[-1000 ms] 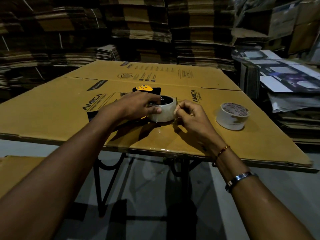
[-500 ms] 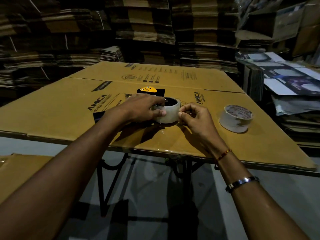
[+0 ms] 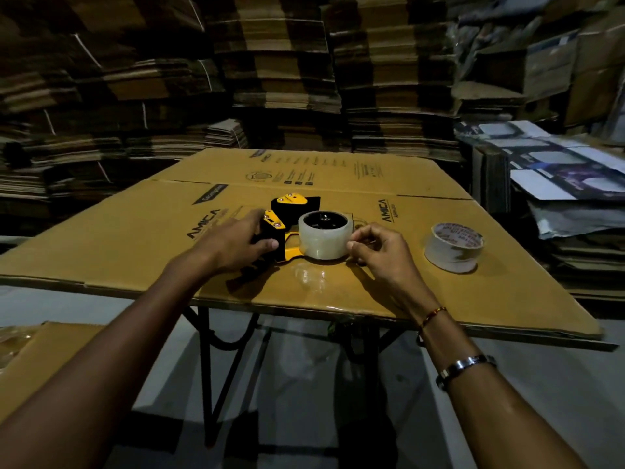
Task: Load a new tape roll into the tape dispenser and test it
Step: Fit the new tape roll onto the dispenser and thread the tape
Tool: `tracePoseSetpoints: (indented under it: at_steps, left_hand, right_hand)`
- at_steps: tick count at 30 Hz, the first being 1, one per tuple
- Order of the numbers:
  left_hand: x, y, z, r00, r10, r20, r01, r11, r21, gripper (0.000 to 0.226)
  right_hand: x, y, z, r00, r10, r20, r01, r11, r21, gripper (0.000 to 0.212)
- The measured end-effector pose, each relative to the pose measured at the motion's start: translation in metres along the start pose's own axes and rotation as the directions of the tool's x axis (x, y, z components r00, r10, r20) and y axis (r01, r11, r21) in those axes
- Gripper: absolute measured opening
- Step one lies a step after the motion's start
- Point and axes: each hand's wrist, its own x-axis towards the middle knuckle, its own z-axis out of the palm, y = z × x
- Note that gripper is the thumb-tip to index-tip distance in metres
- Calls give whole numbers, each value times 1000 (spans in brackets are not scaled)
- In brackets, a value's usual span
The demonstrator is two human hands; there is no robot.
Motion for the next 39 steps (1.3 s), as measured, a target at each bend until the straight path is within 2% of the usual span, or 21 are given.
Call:
tracePoseSetpoints:
  at_steps: [6, 10, 13, 17, 21, 23, 26, 29, 30, 33, 35, 37, 39]
  left_hand:
    - [-26, 23, 10, 998, -51, -30, 52, 999, 2, 61]
    - [-49, 53, 22, 995, -89, -42, 90, 996, 8, 88]
    - [-62, 72, 31, 995, -88, -50, 87, 996, -22, 96]
    - [-71, 92, 40, 995, -78, -63, 67, 984, -168, 98]
    - [-69, 108, 58, 993, -79, -89, 50, 955, -294, 99]
    - [-66, 114, 62, 992, -75, -97, 38, 941, -336, 97]
    - [-62, 117, 60, 998, -60, -33, 41, 904, -425, 92]
    - [-58, 118, 60, 999, -26, 48, 49, 817, -575, 91]
    - [-57, 119, 61, 997, -7, 76, 54, 758, -649, 90]
    - [-56, 120, 68, 982, 113, 154, 89, 440, -894, 90]
    - [-58, 117, 66, 974, 136, 181, 133, 302, -944, 82]
    - [-64, 114, 55, 984, 102, 145, 114, 263, -958, 62]
    - [-71, 112, 43, 999, -24, 36, 41, 265, -963, 28]
  right_hand:
    - [-11, -10, 8, 999, 7, -36, -9, 999, -42, 9]
    - [-11, -16, 19, 998, 25, -66, -29, 998, -57, 10]
    - [-9, -19, 25, 996, 62, -64, -66, 996, -63, 15]
    - [-9, -25, 31, 989, 148, -14, -147, 985, 89, 21]
    - [-7, -37, 29, 982, 187, -21, -180, 968, 172, 28]
    - [-7, -46, 23, 981, 191, 17, -191, 961, 201, 38]
    - [-5, -50, 11, 972, 156, 175, -168, 984, 55, 47]
    - [1, -52, -3, 924, 113, 364, -41, 979, -199, 39]
    - [4, -54, -8, 913, 103, 396, 5, 965, -263, 41]
    - [7, -66, -23, 907, 97, 411, 79, 917, -391, 47]
    - [7, -66, -26, 913, 105, 394, 84, 897, -435, 45]
    - [6, -62, -23, 925, 109, 364, 71, 891, -448, 40]
    - [4, -58, -20, 940, 101, 325, 63, 886, -459, 40]
